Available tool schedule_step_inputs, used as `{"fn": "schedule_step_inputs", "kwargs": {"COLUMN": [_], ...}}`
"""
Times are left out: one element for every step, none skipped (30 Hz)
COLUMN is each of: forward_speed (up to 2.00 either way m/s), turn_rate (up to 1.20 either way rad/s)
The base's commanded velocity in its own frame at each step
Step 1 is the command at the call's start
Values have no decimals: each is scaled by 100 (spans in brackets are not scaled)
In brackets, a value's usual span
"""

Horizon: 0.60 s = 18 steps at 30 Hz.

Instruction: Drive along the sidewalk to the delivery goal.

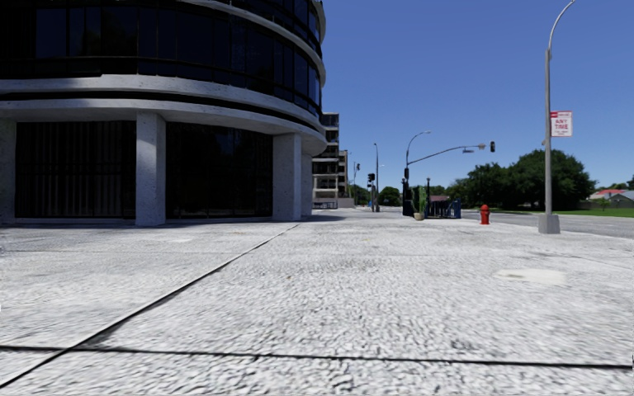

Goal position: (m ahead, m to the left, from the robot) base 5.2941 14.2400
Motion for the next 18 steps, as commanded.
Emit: {"fn": "schedule_step_inputs", "kwargs": {"forward_speed": [131,131,131,131,131,131,131,131,131,131,131,131,131,131,131,131,131,131], "turn_rate": [43,45,45,46,47,49,50,52,54,57,57,58,58,59,59,59,59,59]}}
